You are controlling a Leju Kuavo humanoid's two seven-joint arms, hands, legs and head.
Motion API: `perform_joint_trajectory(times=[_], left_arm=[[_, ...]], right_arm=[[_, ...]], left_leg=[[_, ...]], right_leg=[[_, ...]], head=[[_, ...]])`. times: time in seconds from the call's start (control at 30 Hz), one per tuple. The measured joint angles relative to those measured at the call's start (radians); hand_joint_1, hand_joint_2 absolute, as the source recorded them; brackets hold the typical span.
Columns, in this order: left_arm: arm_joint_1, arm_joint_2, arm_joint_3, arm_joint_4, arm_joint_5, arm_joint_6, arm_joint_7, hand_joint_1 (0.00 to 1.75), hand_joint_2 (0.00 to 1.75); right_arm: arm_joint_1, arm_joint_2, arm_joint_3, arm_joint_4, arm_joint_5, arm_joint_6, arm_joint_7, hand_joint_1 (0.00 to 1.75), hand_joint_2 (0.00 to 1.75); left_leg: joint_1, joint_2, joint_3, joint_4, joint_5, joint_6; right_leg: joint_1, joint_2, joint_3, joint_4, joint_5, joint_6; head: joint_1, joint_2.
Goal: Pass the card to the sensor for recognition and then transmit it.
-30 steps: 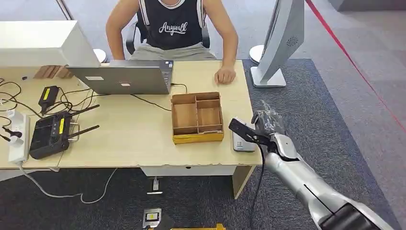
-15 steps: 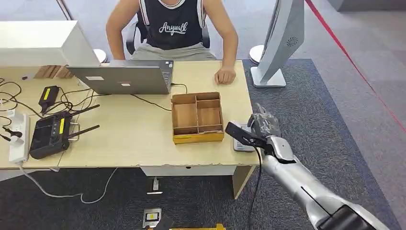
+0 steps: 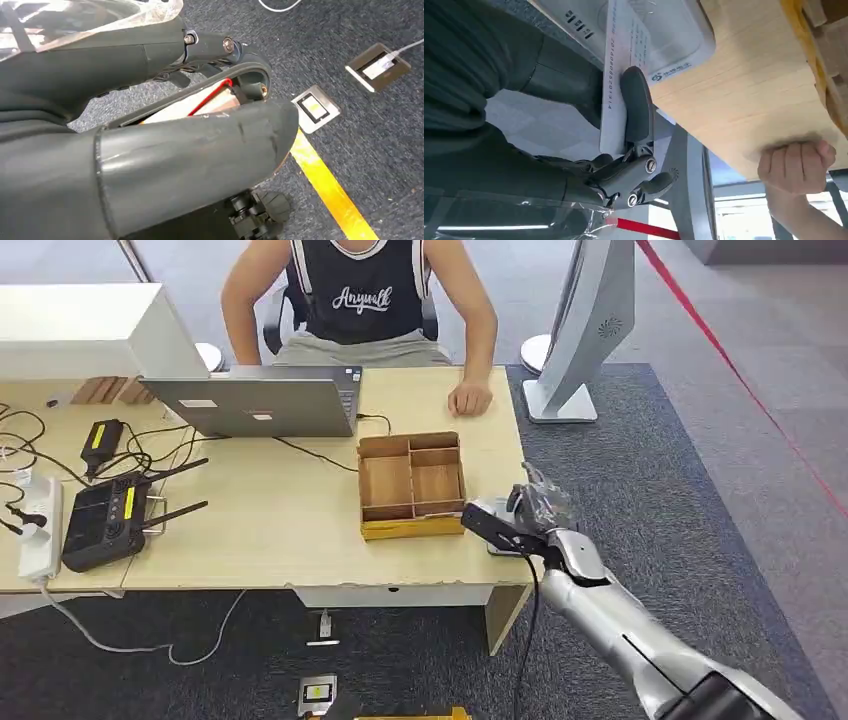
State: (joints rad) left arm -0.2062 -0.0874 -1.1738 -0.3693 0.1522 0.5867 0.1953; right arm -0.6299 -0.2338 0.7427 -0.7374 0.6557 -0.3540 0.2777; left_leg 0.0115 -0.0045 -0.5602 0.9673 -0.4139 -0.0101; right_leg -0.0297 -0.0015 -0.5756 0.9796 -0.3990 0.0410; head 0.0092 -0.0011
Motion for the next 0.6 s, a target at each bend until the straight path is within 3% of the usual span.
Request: perform_joint_trajectory(times=[0.6], left_arm=[[0.002,0.000,0.001,0.000,0.001,0.000,0.000,0.00,0.00]], right_arm=[[0.015,0.022,0.005,-0.001,-0.013,0.016,-0.003,1.75,1.75]], left_leg=[[0.000,0.000,0.001,0.000,0.000,0.000]], right_leg=[[0.000,0.000,0.001,0.000,0.000,0.000]], head=[[0.000,0.000]])
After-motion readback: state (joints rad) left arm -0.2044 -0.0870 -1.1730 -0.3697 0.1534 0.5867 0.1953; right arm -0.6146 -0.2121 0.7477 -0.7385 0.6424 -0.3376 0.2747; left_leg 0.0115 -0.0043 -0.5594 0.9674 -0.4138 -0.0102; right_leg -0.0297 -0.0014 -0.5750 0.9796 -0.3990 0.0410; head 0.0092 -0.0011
